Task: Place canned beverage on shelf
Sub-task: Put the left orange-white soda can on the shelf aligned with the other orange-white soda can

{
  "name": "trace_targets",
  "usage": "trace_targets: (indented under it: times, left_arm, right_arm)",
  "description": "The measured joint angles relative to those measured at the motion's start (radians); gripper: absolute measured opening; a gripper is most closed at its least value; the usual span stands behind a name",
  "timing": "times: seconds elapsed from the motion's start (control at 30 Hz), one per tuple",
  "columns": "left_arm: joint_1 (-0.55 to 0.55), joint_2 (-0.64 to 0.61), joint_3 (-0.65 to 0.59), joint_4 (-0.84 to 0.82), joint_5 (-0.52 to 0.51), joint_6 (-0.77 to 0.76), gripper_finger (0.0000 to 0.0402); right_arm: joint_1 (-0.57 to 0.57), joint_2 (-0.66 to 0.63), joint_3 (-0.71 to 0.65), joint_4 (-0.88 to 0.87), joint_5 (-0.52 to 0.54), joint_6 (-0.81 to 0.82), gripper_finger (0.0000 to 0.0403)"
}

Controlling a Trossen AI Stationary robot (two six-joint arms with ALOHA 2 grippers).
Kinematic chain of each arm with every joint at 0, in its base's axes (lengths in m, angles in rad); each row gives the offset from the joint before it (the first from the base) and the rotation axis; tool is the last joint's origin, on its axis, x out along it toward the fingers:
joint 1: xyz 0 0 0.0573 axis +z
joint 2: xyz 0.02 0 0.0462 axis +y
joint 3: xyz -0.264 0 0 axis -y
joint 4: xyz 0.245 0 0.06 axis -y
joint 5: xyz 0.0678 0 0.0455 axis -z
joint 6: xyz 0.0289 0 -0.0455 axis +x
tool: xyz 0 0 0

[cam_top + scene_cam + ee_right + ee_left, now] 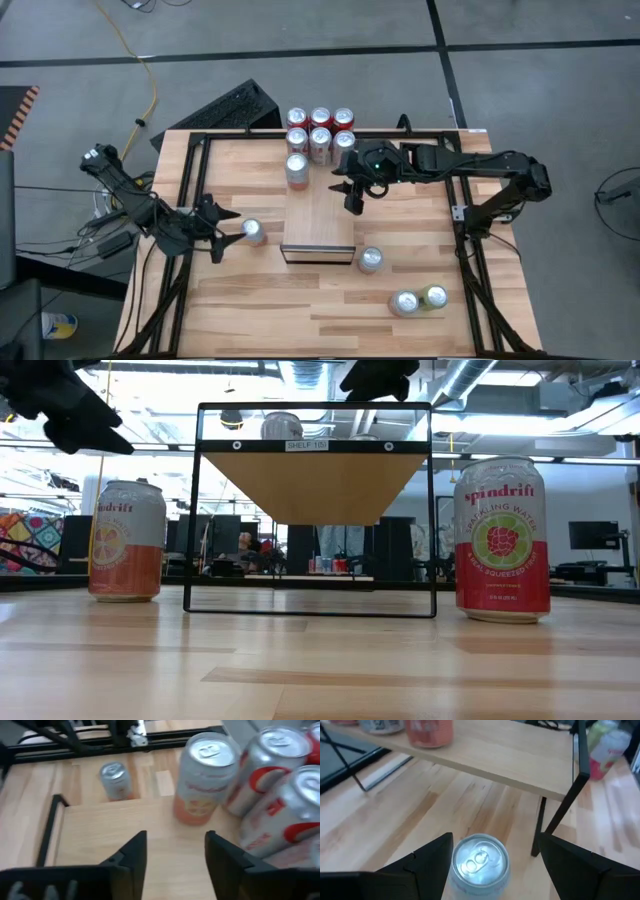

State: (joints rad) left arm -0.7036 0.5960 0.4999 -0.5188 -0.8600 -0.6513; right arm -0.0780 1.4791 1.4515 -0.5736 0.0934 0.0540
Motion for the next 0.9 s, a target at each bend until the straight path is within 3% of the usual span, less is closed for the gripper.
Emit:
trace_targets:
  times: [0.2,0.4,0.73,0.9]
  left_arm:
    - [0.112,0.044,0.000,0.014,0.146,0.041,0.0296]
    - [0.206,0.074,0.000,0.024,0.225,0.129,0.0333]
    - [0.248,0.081,0.000,0.028,0.287,0.237,0.0353]
    - [0.248,0.128,-0.020,0.060,0.260,0.247,0.0353]
  right_arm:
    - [0.000,-0.001,0.000,0.002,-0.017,0.000,0.0230]
    - [0.000,-0.001,0.000,-0.007,-0.017,0.001,0.0244]
    - [0.000,0.000,0.000,-0.024,-0.017,0.009,0.0244]
    - [-0.003,0.013,0.001,-0.018,-0.017,0.009,0.0244]
